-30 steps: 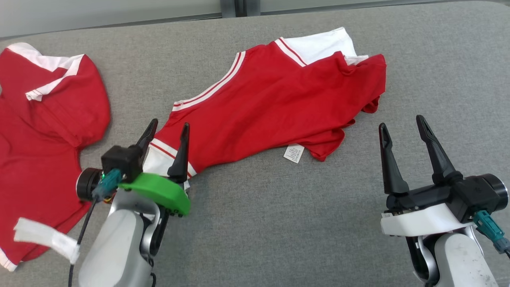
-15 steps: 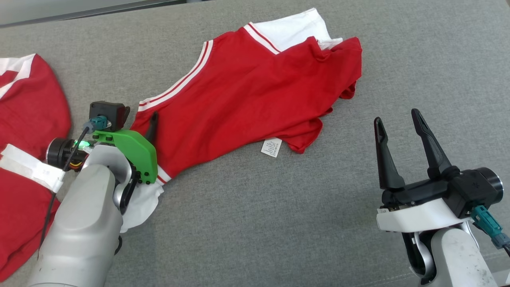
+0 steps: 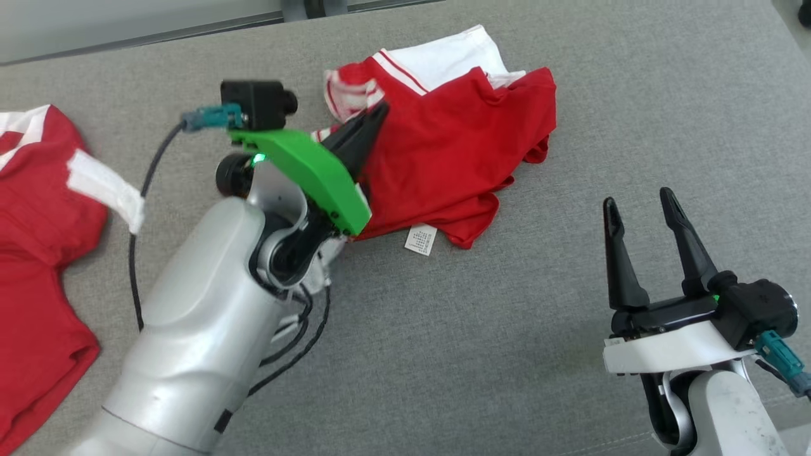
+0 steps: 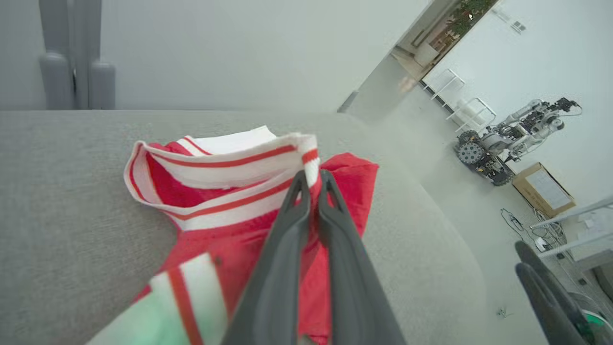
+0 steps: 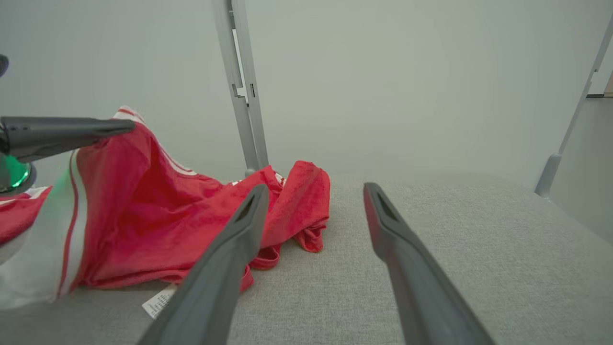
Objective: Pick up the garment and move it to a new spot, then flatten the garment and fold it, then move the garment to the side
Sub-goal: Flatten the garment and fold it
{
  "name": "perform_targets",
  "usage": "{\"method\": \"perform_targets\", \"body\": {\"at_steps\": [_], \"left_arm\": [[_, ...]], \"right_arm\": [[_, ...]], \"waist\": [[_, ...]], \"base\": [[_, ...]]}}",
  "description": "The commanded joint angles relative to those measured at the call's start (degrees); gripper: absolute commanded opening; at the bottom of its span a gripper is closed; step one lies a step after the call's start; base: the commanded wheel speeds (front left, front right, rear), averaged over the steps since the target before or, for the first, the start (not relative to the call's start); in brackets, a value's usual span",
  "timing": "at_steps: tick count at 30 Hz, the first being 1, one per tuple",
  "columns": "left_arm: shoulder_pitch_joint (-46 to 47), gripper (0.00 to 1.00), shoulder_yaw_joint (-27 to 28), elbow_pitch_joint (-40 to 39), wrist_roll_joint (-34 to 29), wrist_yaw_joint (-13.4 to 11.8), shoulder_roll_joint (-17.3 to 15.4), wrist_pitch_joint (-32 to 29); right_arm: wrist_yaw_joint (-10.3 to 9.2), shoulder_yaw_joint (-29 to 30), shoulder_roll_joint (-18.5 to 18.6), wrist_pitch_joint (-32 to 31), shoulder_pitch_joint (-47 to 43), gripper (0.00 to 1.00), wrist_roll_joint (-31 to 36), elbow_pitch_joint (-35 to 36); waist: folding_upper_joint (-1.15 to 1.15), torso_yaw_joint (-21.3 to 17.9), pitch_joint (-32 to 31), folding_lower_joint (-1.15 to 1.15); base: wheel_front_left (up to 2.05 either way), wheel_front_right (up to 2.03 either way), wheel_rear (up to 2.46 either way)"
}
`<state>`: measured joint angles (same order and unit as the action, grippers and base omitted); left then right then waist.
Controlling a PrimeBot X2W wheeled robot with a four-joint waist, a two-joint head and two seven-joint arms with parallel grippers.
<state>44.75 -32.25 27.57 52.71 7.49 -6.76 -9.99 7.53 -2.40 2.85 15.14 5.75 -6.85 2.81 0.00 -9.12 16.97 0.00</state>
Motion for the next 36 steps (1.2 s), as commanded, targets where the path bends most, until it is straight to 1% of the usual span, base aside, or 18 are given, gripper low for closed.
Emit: {"method": "perform_targets", "body": {"at_steps": [1, 3, 6, 8, 11, 13, 16, 18, 21, 23, 26, 27, 30, 32, 36], "left_arm": [[3.3, 0.00, -1.1, -4.6, 3.4, 0.0, -0.4, -0.9], [6.1, 0.00, -2.3, -9.6, 7.6, 0.0, -0.3, -1.7], [12.2, 0.00, -3.2, -12.9, 11.1, 0.0, 1.3, -2.5], [17.0, 0.00, -3.5, -12.2, 12.3, 0.0, 2.6, -2.3], [24.2, 0.00, -4.0, -8.5, 13.1, -0.3, 3.5, -1.5], [29.5, 0.00, -4.0, -5.3, 14.4, -1.7, 3.7, 0.8], [37.8, 0.00, -6.4, -1.9, 18.8, -4.8, 3.9, 8.2], [42.6, 0.00, -8.5, 0.6, 21.2, -6.5, 3.8, 13.6], [45.9, 0.00, -11.2, 5.4, 25.2, -8.7, 3.7, 19.2], [45.3, 0.00, -12.4, 8.8, 28.0, -9.9, 3.7, 20.6], [40.0, 0.00, -13.8, 15.1, 31.4, -11.9, 3.6, 20.0], [38.1, 0.00, -14.1, 16.7, 31.9, -12.0, 3.7, 19.4], [30.8, 0.00, -15.0, 20.4, 33.2, -11.3, 1.5, 17.8], [26.0, 0.00, -14.5, 21.0, 34.3, -10.6, -0.5, 18.2], [17.0, 0.00, -12.3, 18.1, 36.8, -8.6, -5.4, 19.8]], "right_arm": [[-0.08, -0.6, 0.1, 0.0, -0.5, 1.00, -0.3, -0.2], [-0.08, -1.4, 0.1, 0.0, -0.6, 1.00, -0.7, -0.5], [-0.08, -2.8, 0.1, 0.0, -0.6, 1.00, -1.3, -0.9], [-0.08, -3.4, 0.1, 0.0, -0.5, 1.00, -1.6, -1.0], [-0.08, -4.3, 0.1, 0.0, -0.6, 1.00, -2.3, -1.0], [-0.08, -5.0, 0.1, 0.0, -1.1, 1.00, -2.8, -1.1], [-0.08, -5.7, 0.1, 0.0, -1.6, 1.00, -3.5, -1.1], [-0.08, -5.5, 0.1, 0.0, -1.7, 1.00, -3.9, -0.7], [-0.08, -4.4, 0.1, 0.0, -1.5, 1.00, -4.8, -0.1], [-0.08, -3.1, 0.1, 0.0, -1.6, 1.00, -5.0, 0.4], [-0.08, -1.0, 0.0, 0.0, -1.1, 1.00, -4.9, 0.9], [-0.08, -0.3, 0.0, 0.0, -1.0, 1.00, -4.7, 0.9], [-0.08, 1.9, 0.1, 0.0, -0.6, 1.00, -4.1, 1.1], [-0.08, 2.9, 0.0, 0.0, -0.1, 1.00, -3.9, 1.3], [-0.08, 4.0, 0.1, 0.0, 0.3, 1.00, -3.0, 1.7]], "waist": [[0.00, 0.6, -1.2, 0.00], [0.00, 0.4, -1.9, 0.00], [0.00, -0.5, -2.8, 0.00], [0.00, -1.5, -3.3, 0.00], [0.00, -3.9, -4.0, 0.00], [0.00, -5.9, -4.5, 0.00], [0.00, -8.8, -4.9, 0.00], [0.00, -9.9, -4.5, 0.00], [0.00, -10.7, -4.2, 0.00], [0.00, -10.6, -4.1, 0.00], [0.00, -9.5, -3.8, 0.00], [0.00, -9.2, -3.7, 0.00], [0.00, -7.6, -3.3, 0.00], [0.00, -6.7, -2.7, 0.00], [0.00, -5.4, -2.2, 0.00]], "base": [[0.00, 0.00, 0.00], [0.00, 0.00, 0.00], [0.00, 0.00, 0.00], [0.00, 0.00, 0.00], [0.00, 0.00, 0.00], [0.00, 0.00, 0.00], [0.00, 0.00, 0.00], [0.00, 0.00, 0.00], [0.00, 0.00, 0.00], [0.00, 0.00, 0.00], [0.00, 0.00, 0.00], [0.00, 0.00, 0.00], [0.00, 0.00, 0.00], [0.00, 0.00, 0.00], [0.00, 0.00, 0.00]]}}
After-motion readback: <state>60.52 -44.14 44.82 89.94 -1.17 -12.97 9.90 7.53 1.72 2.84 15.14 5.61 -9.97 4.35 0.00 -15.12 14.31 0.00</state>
